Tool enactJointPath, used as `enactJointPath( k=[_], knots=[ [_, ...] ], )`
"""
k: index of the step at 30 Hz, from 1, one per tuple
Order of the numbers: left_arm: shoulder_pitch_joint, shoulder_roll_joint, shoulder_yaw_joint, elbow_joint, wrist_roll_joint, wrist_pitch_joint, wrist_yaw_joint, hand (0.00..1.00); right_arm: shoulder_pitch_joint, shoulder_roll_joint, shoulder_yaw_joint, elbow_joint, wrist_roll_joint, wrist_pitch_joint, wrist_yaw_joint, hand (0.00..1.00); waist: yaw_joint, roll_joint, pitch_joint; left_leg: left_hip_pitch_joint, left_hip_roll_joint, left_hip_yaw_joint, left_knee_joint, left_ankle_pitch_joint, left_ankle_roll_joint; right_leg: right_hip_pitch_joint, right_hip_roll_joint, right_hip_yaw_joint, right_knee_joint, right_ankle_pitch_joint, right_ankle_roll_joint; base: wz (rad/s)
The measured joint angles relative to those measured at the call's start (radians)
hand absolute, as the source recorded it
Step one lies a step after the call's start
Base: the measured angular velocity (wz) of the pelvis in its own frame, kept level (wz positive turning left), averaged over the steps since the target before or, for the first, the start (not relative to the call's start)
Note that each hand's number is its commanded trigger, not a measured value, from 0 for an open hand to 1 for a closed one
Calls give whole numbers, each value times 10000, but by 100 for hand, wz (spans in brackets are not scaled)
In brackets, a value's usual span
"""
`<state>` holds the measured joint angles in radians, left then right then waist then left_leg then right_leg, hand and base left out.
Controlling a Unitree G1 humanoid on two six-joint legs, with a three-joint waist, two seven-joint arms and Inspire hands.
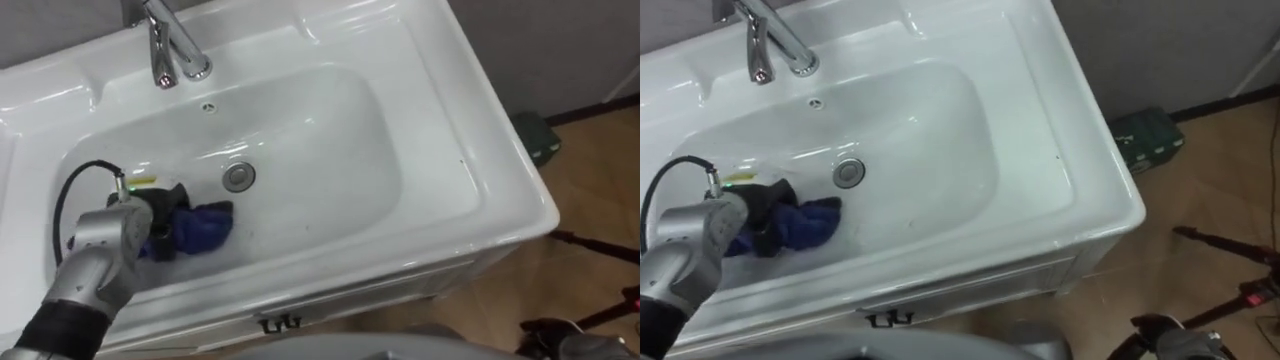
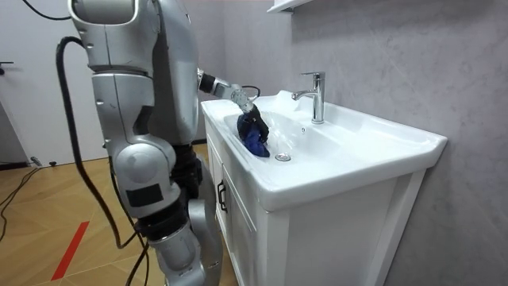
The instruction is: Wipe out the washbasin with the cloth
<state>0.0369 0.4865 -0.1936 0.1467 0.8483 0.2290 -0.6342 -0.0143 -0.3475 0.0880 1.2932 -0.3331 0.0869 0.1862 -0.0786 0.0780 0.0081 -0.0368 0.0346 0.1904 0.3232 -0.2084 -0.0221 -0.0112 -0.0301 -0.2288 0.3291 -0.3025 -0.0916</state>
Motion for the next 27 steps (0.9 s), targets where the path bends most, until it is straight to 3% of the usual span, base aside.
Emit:
enactJointPath(
  k=[6,11,16,20,23,27],
  knots=[
    [4,-13,393,-627,-2125,-426,-886,100,386,40,84,-96,5,-51,191,0,305,10,-6,-35,60,-15,247,-116,76,119,30,-61,-28,3,6,3],
    [5,-162,470,-731,-3210,-623,-1056,100,478,129,133,-102,77,-49,252,0,289,15,-6,-9,65,-12,292,-116,76,196,31,-104,-18,14,22,3],
    [18,-790,461,-730,-4089,-781,-1029,100,478,283,237,-105,183,-56,116,0,215,-3,8,106,59,26,209,-116,76,243,43,-53,-32,15,21,-2],
    [68,-928,397,-720,-4238,-861,-1029,100,488,282,242,-105,191,-55,87,0,201,-16,11,178,58,177,134,-115,75,197,60,101,-16,21,24,-13],
    [69,-1187,313,-571,-4245,-860,-847,100,536,302,502,-103,278,-17,3,0,-11,-43,29,289,57,247,-47,-115,75,227,56,69,-22,29,30,0],
    [70,-1404,130,-575,-4250,-1035,-505,100,606,318,875,-87,543,-63,-24,0,-131,-196,48,332,57,287,-166,-113,73,201,58,108,-22,29,29,-2]
  ],
)
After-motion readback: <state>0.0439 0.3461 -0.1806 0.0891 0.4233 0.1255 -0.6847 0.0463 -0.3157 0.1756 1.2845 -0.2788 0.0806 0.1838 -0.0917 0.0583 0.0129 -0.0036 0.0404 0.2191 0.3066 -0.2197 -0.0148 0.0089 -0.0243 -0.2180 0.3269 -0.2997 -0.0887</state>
